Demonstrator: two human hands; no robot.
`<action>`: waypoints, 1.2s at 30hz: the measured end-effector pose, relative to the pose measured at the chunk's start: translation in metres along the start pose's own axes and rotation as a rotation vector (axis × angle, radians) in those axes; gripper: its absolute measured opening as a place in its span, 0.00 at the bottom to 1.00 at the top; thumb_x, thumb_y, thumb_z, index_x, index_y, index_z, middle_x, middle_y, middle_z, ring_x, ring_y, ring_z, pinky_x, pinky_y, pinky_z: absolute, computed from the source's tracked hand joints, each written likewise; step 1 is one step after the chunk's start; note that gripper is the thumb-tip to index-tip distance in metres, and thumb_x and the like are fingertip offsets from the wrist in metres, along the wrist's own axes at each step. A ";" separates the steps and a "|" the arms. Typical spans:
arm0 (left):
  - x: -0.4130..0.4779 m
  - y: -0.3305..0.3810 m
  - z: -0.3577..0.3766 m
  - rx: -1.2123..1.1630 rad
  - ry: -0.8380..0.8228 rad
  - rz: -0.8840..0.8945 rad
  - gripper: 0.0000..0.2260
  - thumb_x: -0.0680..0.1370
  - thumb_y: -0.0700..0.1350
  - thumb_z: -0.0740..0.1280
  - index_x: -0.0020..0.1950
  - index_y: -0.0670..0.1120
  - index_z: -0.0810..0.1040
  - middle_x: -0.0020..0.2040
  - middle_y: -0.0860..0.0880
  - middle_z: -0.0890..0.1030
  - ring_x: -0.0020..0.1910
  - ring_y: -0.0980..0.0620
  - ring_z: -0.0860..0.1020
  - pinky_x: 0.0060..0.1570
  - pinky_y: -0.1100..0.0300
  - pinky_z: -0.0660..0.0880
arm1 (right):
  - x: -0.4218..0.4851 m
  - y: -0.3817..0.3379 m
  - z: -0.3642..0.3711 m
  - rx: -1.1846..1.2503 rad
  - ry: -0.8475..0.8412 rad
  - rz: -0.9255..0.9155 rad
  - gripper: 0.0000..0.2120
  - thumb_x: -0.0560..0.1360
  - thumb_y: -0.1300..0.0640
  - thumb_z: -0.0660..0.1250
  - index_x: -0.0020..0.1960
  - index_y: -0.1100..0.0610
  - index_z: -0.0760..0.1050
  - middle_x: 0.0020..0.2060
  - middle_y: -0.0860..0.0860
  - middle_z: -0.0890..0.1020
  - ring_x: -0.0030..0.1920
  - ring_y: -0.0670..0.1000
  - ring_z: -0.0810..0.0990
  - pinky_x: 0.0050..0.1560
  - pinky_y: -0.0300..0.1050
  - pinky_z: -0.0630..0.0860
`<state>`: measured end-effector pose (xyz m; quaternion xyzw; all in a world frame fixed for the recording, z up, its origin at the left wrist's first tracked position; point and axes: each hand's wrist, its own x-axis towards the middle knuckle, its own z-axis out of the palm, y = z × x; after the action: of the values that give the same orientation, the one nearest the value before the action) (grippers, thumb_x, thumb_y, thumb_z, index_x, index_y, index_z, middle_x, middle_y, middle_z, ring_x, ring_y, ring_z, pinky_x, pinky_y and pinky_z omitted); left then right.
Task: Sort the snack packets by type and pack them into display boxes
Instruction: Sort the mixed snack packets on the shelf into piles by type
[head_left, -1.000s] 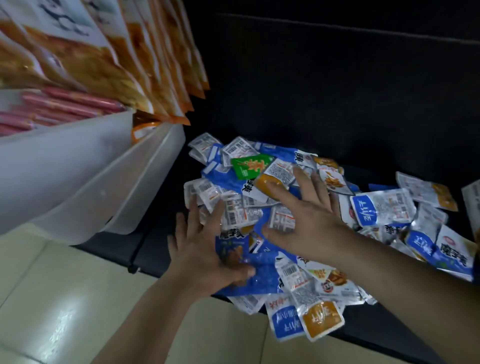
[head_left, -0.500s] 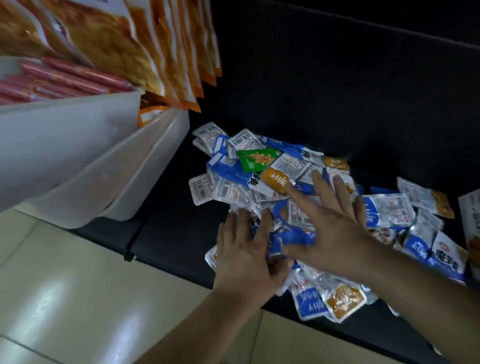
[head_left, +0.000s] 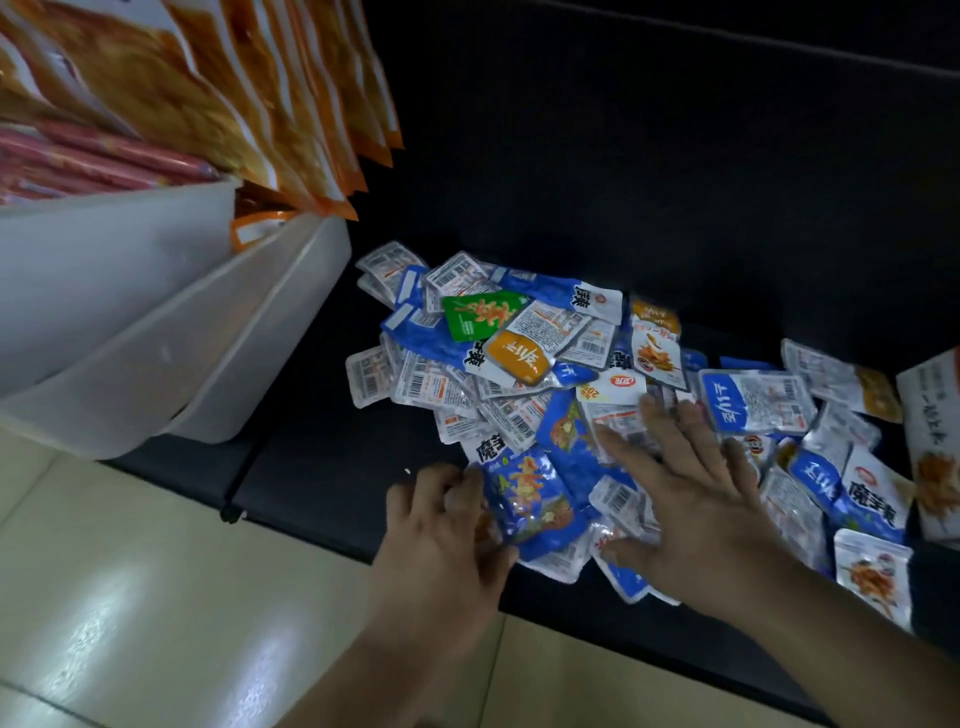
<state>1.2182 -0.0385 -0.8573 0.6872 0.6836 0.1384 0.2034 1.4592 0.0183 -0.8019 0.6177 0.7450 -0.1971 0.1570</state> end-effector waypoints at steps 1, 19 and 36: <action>0.001 0.006 0.004 -0.014 0.019 0.006 0.33 0.68 0.62 0.74 0.71 0.50 0.75 0.61 0.53 0.73 0.53 0.50 0.68 0.48 0.58 0.75 | -0.004 0.005 0.002 -0.021 0.060 0.006 0.50 0.72 0.31 0.70 0.79 0.30 0.37 0.77 0.45 0.23 0.78 0.54 0.22 0.80 0.66 0.37; 0.184 -0.052 -0.077 0.100 -0.355 -0.149 0.51 0.72 0.61 0.73 0.81 0.67 0.37 0.83 0.52 0.31 0.83 0.43 0.34 0.80 0.36 0.42 | 0.044 -0.060 -0.029 0.139 0.040 0.120 0.58 0.65 0.21 0.66 0.71 0.28 0.20 0.74 0.44 0.19 0.78 0.59 0.23 0.78 0.74 0.46; 0.087 0.019 -0.023 0.089 -0.244 0.120 0.35 0.79 0.68 0.55 0.84 0.61 0.50 0.84 0.49 0.56 0.83 0.43 0.49 0.80 0.41 0.52 | 0.036 -0.045 -0.040 0.080 -0.004 0.070 0.61 0.60 0.20 0.69 0.70 0.24 0.22 0.74 0.40 0.20 0.78 0.55 0.24 0.79 0.69 0.52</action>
<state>1.2268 0.0501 -0.8357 0.7470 0.6168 0.0354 0.2454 1.4085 0.0611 -0.7798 0.6487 0.7142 -0.2222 0.1404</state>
